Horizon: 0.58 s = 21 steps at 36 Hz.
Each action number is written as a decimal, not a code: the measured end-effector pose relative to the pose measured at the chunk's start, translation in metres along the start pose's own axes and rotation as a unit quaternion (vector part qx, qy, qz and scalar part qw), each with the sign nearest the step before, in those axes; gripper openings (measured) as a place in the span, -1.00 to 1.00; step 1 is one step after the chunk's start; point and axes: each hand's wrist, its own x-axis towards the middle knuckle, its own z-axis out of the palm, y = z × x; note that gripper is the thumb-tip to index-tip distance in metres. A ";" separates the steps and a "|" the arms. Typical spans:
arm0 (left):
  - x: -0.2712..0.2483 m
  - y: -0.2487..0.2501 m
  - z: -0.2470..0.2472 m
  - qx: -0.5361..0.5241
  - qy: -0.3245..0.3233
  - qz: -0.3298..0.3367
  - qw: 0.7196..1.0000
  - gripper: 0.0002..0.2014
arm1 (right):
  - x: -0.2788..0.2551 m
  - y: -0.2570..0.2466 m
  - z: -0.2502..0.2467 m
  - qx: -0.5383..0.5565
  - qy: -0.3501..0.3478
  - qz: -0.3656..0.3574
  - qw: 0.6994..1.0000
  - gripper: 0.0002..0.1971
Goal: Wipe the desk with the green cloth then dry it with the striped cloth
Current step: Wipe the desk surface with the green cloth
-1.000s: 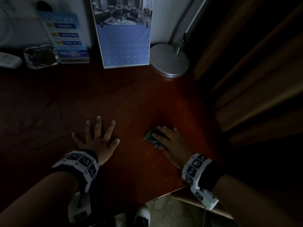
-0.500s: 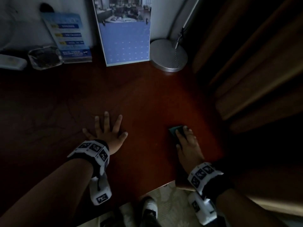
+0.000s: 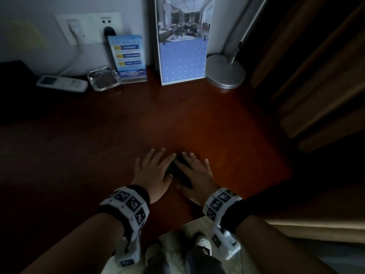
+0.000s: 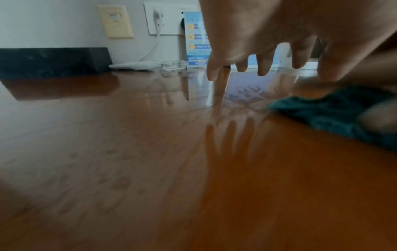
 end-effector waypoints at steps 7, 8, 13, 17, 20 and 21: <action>-0.002 0.009 0.019 -0.024 -0.014 0.020 0.999 -0.45 | -0.038 0.011 -0.005 0.072 0.088 0.190 0.975 -0.38; -0.001 0.014 0.022 -0.030 -0.015 0.024 0.999 -0.45 | -0.039 0.011 -0.004 0.084 0.080 0.203 0.972 -0.38; 0.007 0.035 0.034 -0.030 -0.033 0.029 0.999 -0.48 | -0.030 0.004 0.003 0.165 0.050 0.227 0.959 -0.44; 0.006 0.031 0.031 -0.043 -0.044 0.019 0.998 -0.49 | -0.021 -0.007 0.003 0.193 0.032 0.219 0.956 -0.50; -0.002 0.021 0.028 -0.051 -0.032 0.003 0.998 -0.47 | -0.017 -0.019 0.002 0.171 -0.003 0.183 0.968 -0.53; -0.005 0.017 0.026 -0.054 -0.024 -0.003 0.998 -0.46 | -0.014 -0.023 0.003 0.170 -0.006 0.178 0.969 -0.53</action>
